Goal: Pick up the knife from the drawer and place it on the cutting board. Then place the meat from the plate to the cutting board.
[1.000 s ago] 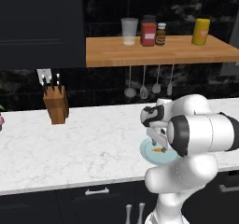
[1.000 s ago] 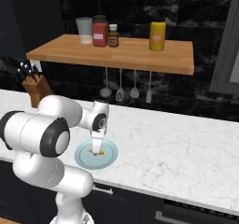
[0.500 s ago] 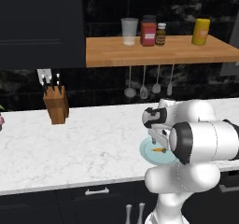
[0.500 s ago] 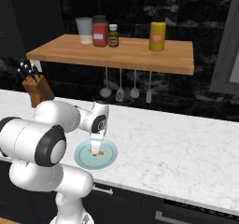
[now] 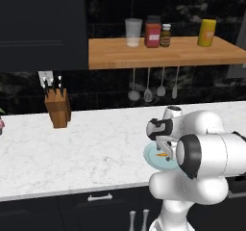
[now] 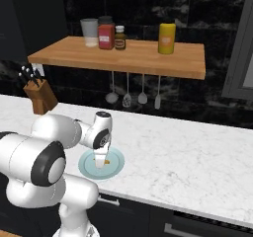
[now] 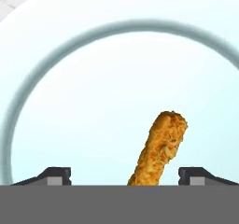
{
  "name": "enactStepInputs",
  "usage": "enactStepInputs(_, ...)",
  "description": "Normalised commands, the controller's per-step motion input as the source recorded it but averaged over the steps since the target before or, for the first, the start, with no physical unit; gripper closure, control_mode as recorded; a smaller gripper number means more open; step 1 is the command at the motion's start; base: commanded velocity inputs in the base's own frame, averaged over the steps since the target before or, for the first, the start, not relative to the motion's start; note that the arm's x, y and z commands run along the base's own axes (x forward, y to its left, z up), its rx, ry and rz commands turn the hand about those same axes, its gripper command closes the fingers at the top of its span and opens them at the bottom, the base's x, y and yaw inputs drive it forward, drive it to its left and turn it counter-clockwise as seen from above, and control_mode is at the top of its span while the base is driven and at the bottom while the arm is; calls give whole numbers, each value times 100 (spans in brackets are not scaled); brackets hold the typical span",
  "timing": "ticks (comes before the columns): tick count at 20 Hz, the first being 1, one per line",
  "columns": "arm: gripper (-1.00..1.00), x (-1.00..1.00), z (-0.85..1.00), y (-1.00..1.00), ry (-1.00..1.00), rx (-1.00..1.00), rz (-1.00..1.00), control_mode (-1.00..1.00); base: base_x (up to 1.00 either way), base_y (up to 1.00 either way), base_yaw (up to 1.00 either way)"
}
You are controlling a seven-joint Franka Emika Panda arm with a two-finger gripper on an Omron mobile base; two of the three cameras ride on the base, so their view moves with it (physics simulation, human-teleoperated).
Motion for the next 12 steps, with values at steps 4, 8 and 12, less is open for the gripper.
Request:
enactStepInputs(4, -100, 0, -19, 0, 0, 0, -2, -100, 0, 0, 0)
enactStepInputs(8, 100, -1, -10, 0, 0, 0, -2, -100, 0, 0, 0)
enactStepInputs(12, 100, -4, -9, 0, -1, 0, -2, -100, 0, 0, 0)
